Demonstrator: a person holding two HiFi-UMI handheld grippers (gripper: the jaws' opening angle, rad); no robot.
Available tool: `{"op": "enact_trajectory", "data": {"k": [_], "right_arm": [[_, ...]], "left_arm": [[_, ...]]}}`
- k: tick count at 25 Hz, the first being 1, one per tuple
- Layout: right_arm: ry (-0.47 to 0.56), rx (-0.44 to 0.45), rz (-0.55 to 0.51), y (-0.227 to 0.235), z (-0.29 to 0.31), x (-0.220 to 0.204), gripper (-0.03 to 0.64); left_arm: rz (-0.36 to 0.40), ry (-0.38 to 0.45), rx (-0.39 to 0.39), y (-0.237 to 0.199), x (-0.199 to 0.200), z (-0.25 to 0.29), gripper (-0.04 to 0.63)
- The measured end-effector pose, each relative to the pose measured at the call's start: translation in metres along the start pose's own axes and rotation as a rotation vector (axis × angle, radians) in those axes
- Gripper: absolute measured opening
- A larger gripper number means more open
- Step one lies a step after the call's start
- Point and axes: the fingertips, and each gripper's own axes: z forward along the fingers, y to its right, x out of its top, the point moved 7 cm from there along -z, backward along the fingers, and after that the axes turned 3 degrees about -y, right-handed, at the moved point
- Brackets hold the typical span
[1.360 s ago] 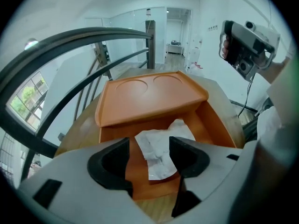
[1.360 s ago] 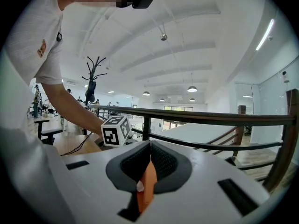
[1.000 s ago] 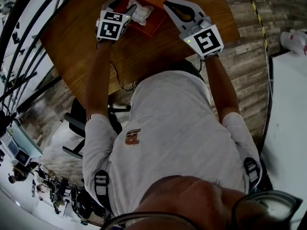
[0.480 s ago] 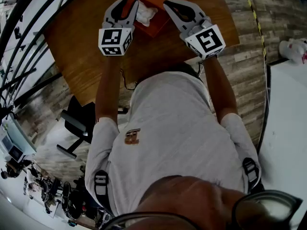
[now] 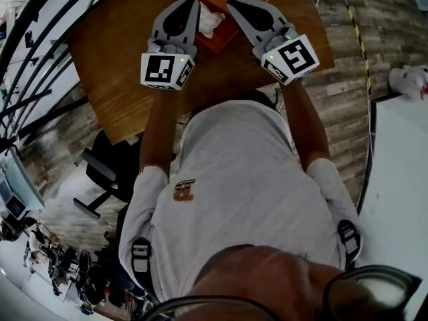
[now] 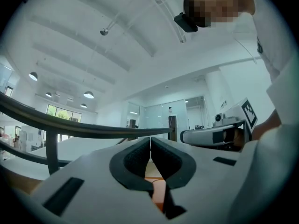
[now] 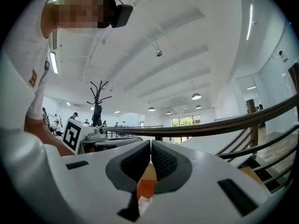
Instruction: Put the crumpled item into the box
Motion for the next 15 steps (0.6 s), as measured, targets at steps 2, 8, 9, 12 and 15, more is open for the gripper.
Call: {"op": "enact_trajectory", "data": {"k": [2,8,9,12,15], "right_arm": [[0.006,0.011,-0.002,-0.004,0.001,0.002,0.033],[0.037,0.042,-0.023,-0.018,-0.004,0.01,0.032],[0.041,0.045,-0.031,-0.021,-0.004,0.011,0.032],[0.051,0.048,-0.055,-0.028,-0.006,0.016,0.032],[0.061,0.044,-0.067,-0.032,-0.009,0.02,0.032]], "left_arm": [[-0.002,0.021,0.001,0.004,0.007,-0.004,0.021],[0.015,0.063,-0.034,0.021,0.022,-0.013,0.02],[0.019,0.071,-0.043,0.024,0.025,-0.015,0.02],[0.029,0.089,-0.063,0.03,0.031,-0.022,0.02],[0.033,0.09,-0.065,0.033,0.034,-0.027,0.02]]}}
